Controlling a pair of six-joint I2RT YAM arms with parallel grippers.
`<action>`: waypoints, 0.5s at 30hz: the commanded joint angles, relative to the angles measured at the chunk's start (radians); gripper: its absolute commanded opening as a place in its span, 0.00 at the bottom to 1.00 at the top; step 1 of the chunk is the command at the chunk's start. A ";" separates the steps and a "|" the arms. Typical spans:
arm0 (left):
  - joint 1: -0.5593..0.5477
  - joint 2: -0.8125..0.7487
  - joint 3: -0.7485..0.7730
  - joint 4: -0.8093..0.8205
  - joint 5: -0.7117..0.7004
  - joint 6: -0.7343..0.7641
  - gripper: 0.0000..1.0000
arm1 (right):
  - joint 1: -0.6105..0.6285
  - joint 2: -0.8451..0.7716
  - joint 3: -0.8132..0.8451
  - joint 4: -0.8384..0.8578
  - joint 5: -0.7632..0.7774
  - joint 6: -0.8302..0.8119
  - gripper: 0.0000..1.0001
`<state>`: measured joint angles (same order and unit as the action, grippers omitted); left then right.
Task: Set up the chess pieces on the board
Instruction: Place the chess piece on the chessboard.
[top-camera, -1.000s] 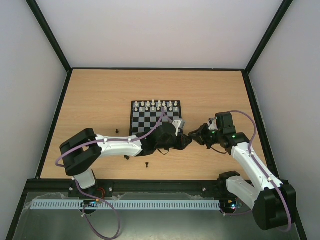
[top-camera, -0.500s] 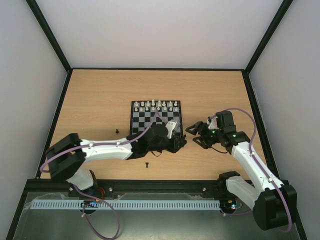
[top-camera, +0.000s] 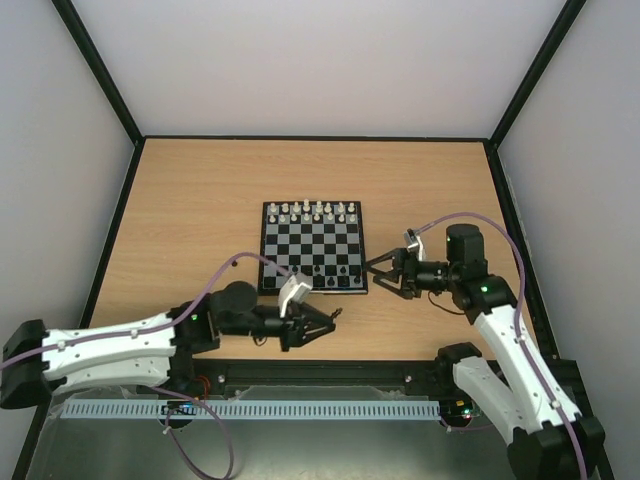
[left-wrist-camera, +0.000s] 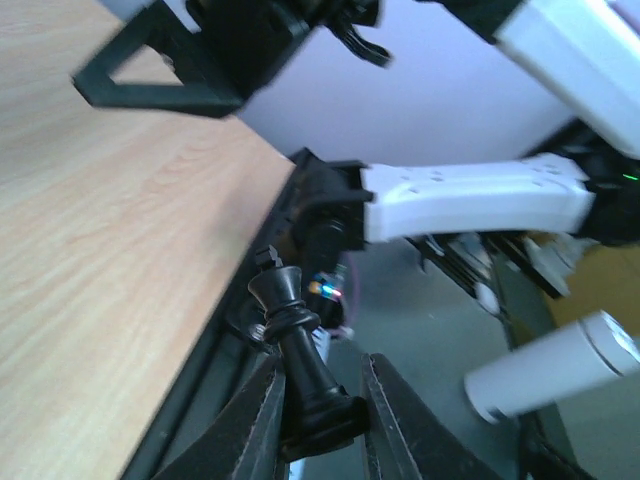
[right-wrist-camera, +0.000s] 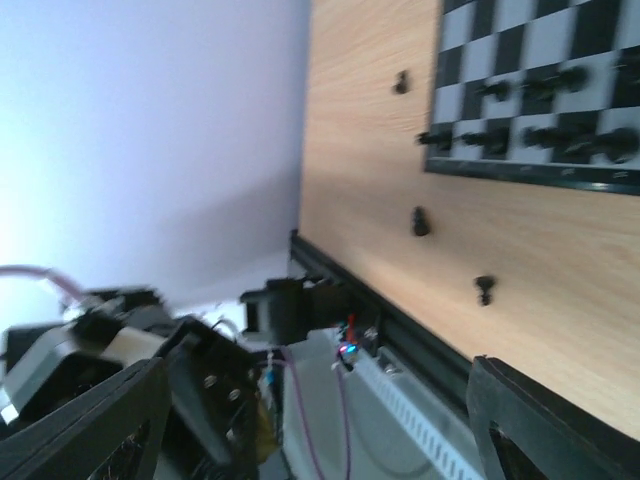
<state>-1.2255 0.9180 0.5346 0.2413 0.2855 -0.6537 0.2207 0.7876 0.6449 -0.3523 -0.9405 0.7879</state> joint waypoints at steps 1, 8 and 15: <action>-0.057 -0.179 -0.081 -0.028 0.090 0.004 0.20 | 0.035 -0.066 -0.008 0.042 -0.208 0.008 0.81; -0.105 -0.343 -0.118 -0.106 0.128 0.018 0.22 | 0.202 -0.036 0.004 0.100 -0.224 0.063 0.75; -0.109 -0.352 -0.114 -0.140 0.156 0.043 0.22 | 0.431 0.025 0.038 0.198 -0.156 0.122 0.69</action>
<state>-1.3258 0.5652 0.4240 0.1345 0.4061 -0.6361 0.5804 0.7994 0.6426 -0.2287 -1.1015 0.8577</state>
